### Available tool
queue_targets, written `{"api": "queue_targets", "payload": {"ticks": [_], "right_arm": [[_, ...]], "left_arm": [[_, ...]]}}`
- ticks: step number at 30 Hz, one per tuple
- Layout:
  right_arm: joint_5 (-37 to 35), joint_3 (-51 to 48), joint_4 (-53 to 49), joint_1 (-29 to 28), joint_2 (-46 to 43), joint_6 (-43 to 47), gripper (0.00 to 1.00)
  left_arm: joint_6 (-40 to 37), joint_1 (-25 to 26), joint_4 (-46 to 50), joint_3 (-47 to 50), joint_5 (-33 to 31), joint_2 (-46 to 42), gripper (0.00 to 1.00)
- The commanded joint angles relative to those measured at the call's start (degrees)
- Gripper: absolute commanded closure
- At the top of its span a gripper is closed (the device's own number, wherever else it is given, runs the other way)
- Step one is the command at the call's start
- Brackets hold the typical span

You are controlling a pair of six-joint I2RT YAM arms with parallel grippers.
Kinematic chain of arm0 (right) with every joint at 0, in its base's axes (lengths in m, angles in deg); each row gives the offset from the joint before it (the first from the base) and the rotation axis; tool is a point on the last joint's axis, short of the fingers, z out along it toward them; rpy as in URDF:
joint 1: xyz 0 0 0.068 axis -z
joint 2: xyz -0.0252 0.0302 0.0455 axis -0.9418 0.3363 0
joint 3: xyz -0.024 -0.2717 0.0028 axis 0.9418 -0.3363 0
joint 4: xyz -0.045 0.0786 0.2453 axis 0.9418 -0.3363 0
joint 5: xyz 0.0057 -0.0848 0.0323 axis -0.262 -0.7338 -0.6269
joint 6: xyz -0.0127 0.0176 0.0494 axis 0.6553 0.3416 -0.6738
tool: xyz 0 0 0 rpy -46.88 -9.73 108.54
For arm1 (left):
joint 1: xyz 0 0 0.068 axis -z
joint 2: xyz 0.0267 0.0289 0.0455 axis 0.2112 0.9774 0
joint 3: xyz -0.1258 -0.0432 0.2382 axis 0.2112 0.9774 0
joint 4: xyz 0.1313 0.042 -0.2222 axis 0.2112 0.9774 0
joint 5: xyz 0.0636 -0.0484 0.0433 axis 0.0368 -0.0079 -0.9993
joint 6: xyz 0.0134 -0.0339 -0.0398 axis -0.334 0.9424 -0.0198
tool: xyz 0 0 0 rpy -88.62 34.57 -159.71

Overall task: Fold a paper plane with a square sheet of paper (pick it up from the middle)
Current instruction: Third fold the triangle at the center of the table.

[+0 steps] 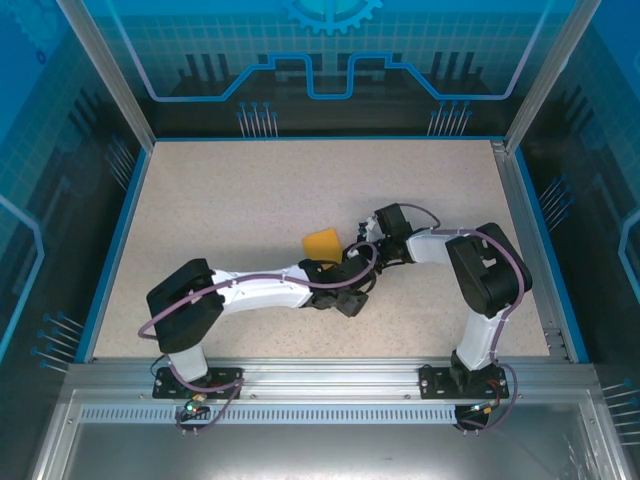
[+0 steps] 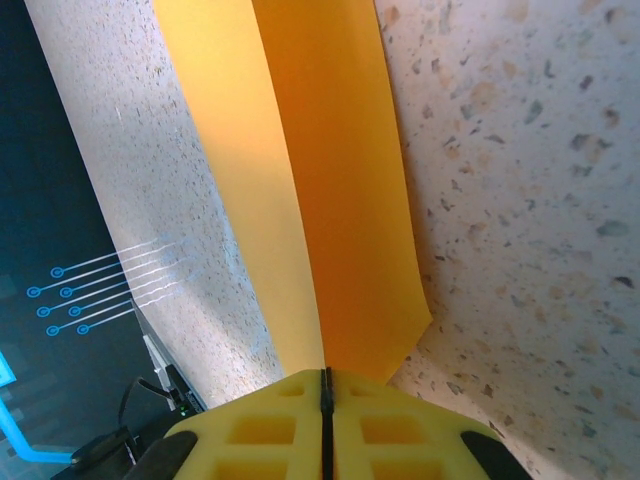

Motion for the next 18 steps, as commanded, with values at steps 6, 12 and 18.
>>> {"api": "queue_targets", "payload": {"ticks": [6, 12, 18], "right_arm": [[1.4, -0.6, -0.6, 0.9, -0.2, -0.3, 0.9], [1.2, -0.1, -1.7, 1.0, 0.1, 0.3, 0.9], [0.9, 0.4, -2.8, 1.3, 0.3, 1.0, 0.9]], "left_arm": [[1.8, 0.5, 2.2, -3.3, -9.6, 2.7, 0.44], [1.5, 0.5, 0.9, -1.8, -9.7, 1.0, 0.65], [1.4, 0.4, -0.3, 0.1, -8.3, -0.8, 0.72]]}}
